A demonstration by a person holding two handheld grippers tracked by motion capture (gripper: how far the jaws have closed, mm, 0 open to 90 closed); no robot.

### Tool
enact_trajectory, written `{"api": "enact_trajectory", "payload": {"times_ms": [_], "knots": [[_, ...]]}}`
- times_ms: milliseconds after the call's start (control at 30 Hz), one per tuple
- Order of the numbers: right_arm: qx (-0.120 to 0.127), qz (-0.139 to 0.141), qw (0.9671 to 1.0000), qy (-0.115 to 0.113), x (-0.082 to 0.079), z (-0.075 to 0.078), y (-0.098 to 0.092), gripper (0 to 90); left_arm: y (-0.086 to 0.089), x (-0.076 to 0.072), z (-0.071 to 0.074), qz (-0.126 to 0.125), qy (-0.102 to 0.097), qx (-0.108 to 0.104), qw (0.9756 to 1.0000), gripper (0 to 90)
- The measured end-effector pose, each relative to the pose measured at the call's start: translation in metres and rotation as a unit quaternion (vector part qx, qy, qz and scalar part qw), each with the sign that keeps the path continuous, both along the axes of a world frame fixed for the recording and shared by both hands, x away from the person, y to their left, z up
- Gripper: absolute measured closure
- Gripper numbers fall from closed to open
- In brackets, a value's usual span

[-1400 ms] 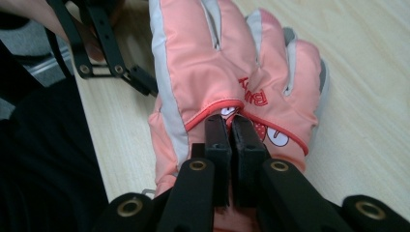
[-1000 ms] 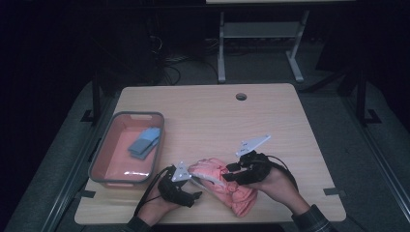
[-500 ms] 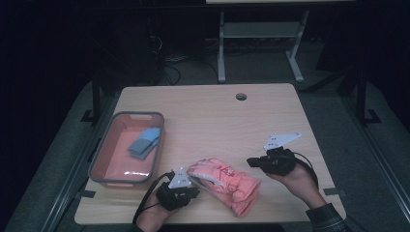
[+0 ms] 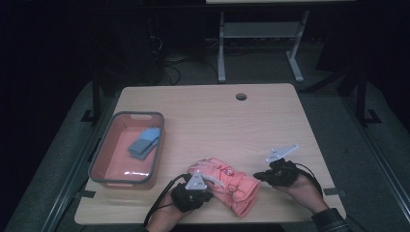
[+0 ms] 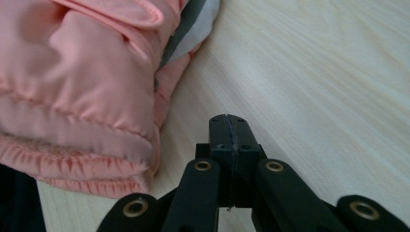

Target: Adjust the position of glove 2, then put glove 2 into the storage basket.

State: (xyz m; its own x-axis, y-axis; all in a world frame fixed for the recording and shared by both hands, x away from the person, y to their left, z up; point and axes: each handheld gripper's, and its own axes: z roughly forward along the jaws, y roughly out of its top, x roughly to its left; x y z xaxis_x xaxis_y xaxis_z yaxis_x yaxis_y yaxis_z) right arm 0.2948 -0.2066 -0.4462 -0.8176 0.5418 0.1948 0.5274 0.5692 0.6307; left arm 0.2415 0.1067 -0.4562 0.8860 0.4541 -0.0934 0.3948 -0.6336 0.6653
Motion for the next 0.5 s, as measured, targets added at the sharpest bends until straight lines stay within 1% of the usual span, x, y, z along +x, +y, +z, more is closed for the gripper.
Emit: {"api": "enact_trajectory", "payload": {"times_ms": [33, 67, 100, 233, 267, 300, 333, 367, 433, 500], "knots": [[0.004, 0.004, 1.0, -0.001, 0.0, 0.0, 0.001, 89.8, -0.001, 0.003, 0.0, 0.002, -0.001, -0.001, 1.0, 89.4], [0.004, 0.002, 1.0, 0.001, -0.001, 0.001, 0.002, 89.8, -0.002, 0.005, 0.0, 0.005, 0.002, -0.005, 1.0, 89.4], [0.005, 0.007, 1.0, -0.002, -0.001, 0.001, 0.002, 89.8, -0.002, 0.008, 0.0, 0.006, 0.004, -0.007, 0.9999, 89.5], [0.003, 0.012, 0.9999, 0.0, -0.003, 0.001, 0.004, 89.8, -0.003, 0.017, 0.0, 0.01, 0.011, -0.007, 0.9999, 89.5], [0.005, 0.015, 0.9999, -0.002, -0.003, 0.001, 0.005, 89.8, -0.003, 0.019, -0.001, 0.012, 0.013, -0.01, 0.9998, 89.5], [0.003, 0.013, 0.9999, 0.002, -0.004, 0.002, 0.006, 89.8, -0.004, 0.022, -0.001, 0.016, 0.014, -0.015, 0.9997, 89.5], [0.004, 0.02, 0.9998, -0.002, -0.003, 0.001, 0.007, 89.8, -0.005, 0.024, -0.001, 0.017, 0.015, -0.014, 0.9997, 89.5], [0.003, 0.02, 0.9998, 0.001, -0.004, 0.001, 0.008, 89.8, -0.005, 0.027, -0.001, 0.018, 0.013, -0.014, 0.9997, 89.5], [0.002, 0.028, 0.9996, -0.002, -0.004, 0.0, 0.009, 89.8, -0.006, 0.033, 0.0, 0.019, 0.012, -0.01, 0.9997, 89.5], [0.002, 0.033, 0.9995, 0.001, -0.006, 0.0, 0.011, 89.8, -0.007, 0.039, 0.001, 0.021, 0.011, -0.008, 0.9997, 89.5]]}}
